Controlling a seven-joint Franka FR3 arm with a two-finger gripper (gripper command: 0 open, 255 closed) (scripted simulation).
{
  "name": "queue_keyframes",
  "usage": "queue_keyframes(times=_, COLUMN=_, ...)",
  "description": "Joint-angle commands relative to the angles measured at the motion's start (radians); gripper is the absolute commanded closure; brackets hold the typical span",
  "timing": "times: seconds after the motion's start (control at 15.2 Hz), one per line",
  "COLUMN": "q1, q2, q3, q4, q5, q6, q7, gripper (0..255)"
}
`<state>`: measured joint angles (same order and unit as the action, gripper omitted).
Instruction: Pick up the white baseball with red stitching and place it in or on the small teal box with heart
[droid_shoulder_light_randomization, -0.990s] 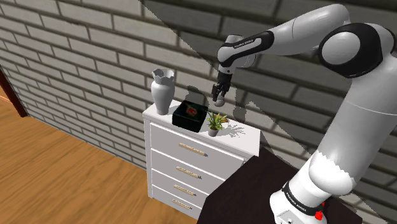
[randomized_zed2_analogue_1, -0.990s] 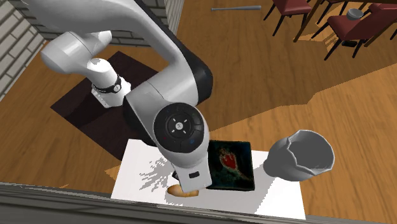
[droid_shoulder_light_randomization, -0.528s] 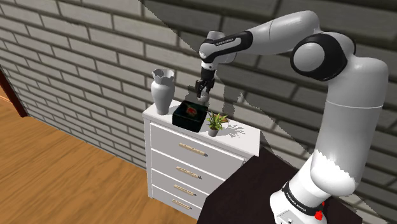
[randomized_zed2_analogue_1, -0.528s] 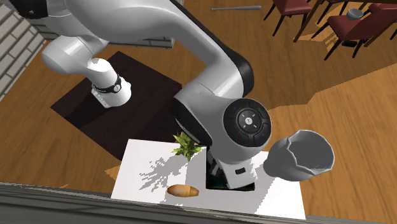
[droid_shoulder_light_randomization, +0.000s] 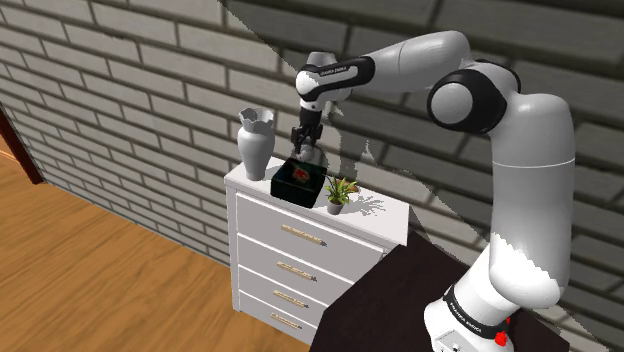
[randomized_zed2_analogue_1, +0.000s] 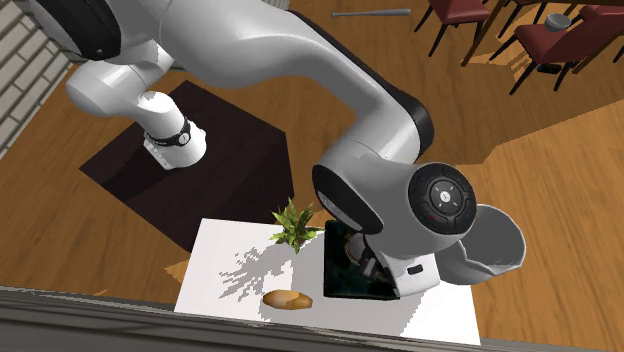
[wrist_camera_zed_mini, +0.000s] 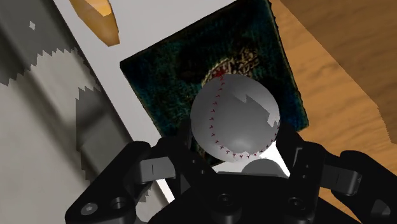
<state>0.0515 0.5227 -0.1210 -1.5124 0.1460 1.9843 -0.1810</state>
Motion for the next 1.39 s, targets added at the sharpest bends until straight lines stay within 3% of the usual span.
queue_keyframes(times=0.0, q1=-0.001, q2=0.01, q3=0.001, q4=-0.012, q5=0.002, q6=0.022, q7=-0.003, gripper=255)
queue_keyframes(times=0.53, q1=-0.002, q2=0.059, q3=0.006, q4=-0.052, q5=0.012, q6=0.111, q7=-0.014, gripper=255)
queue_keyframes(times=1.06, q1=-0.002, q2=0.059, q3=0.006, q4=-0.052, q5=0.012, q6=0.111, q7=-0.014, gripper=255)
queue_keyframes(times=1.12, q1=-0.002, q2=0.059, q3=0.006, q4=-0.052, q5=0.012, q6=0.111, q7=-0.014, gripper=0)
queue_keyframes(times=1.32, q1=-0.002, q2=0.059, q3=0.006, q4=-0.052, q5=0.012, q6=0.111, q7=-0.014, gripper=0)
